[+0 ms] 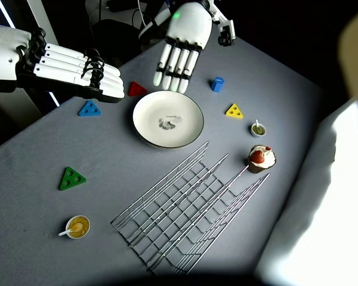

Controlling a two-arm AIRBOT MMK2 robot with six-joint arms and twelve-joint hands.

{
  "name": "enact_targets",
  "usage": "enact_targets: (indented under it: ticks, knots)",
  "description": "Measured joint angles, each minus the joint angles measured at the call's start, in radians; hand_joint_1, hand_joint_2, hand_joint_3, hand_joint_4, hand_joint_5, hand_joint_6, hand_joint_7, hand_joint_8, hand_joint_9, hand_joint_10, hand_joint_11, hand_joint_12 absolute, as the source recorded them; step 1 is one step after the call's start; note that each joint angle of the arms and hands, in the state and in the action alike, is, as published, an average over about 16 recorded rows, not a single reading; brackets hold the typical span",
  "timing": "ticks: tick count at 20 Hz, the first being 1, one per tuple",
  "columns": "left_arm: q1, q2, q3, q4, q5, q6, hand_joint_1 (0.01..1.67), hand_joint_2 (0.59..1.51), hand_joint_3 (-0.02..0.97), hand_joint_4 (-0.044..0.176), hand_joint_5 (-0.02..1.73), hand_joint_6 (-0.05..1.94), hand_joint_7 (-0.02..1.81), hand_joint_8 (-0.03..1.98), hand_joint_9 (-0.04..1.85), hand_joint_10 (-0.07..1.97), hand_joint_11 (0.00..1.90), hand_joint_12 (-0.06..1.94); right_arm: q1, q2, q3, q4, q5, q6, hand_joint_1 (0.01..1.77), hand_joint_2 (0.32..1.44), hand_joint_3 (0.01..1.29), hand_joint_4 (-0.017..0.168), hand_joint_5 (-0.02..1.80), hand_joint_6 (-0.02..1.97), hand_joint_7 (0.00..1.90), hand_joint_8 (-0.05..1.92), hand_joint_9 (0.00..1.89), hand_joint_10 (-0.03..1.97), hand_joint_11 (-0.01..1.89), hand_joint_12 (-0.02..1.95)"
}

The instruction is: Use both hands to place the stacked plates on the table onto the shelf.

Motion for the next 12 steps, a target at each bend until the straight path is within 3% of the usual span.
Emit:
enact_targets:
  ticks: [12]
  knots:
    - [0.024,-0.065,0.051,0.047,0.072,0.002,0.02,0.912,-0.005,0.004,0.13,0.00,0.20,0.01,0.20,0.00,0.15,0.04,-0.055,-0.045,0.045,0.049,0.053,0.113,0.12,1.00,0.02,0.002,0.17,0.01,0.18,0.00,0.19,0.00,0.19,0.02]
